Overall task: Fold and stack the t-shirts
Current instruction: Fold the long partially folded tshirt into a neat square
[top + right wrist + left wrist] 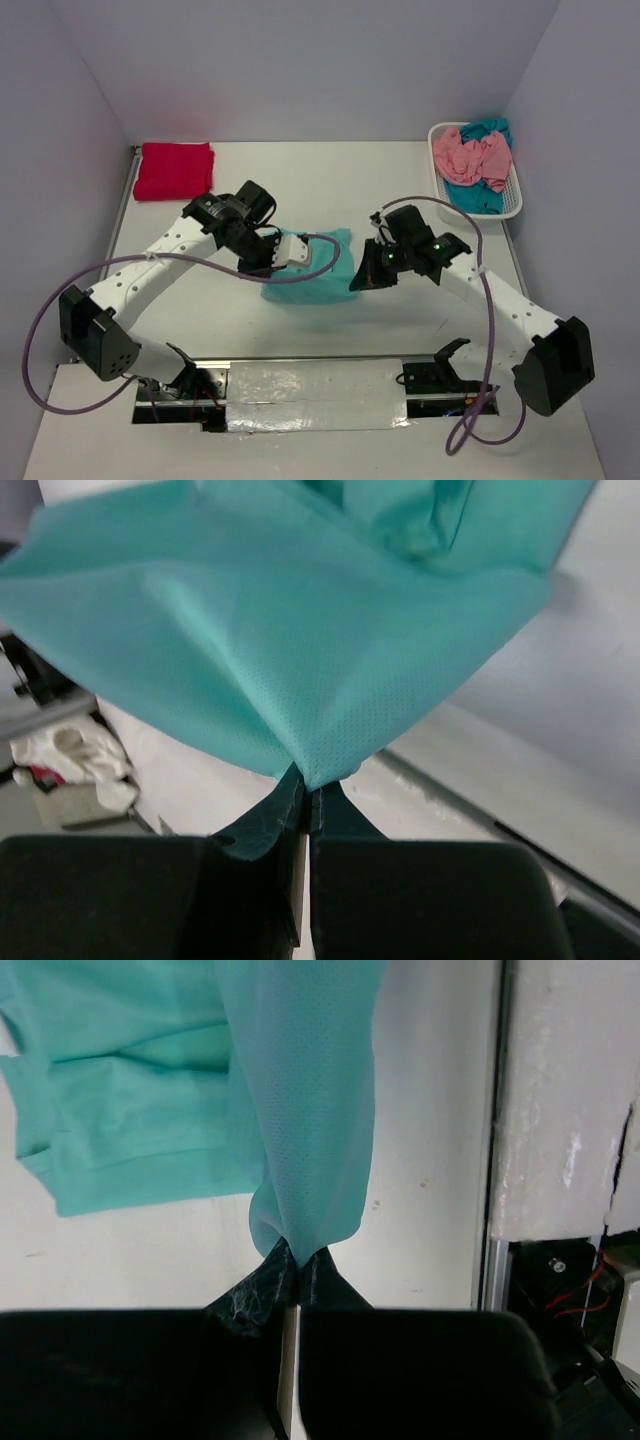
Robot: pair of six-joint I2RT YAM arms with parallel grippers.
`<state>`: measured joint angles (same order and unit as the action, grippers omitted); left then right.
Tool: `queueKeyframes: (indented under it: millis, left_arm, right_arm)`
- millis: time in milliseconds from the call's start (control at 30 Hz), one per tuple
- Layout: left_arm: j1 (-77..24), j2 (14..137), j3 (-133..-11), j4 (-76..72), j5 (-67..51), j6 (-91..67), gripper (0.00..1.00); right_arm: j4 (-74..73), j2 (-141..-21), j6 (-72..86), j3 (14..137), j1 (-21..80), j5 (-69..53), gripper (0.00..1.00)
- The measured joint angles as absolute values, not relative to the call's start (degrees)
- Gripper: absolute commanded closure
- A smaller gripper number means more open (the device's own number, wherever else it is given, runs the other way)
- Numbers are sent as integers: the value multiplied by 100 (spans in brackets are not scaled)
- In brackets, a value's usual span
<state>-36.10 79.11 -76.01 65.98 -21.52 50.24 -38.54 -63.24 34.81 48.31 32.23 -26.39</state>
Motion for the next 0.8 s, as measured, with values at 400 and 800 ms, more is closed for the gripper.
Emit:
queueKeyframes:
  millis: [400, 800]
  left_arm:
    - [-1970, 10029, -9157, 6455, -2104, 4268, 100]
    - [-1774, 11345, -9859, 6014, -1833, 3841, 90]
  right_arm:
    - [-3734, -9159, 2746, 6781, 2220, -3044, 100]
    - [-3695, -10696, 2609, 7915, 1809, -3238, 82]
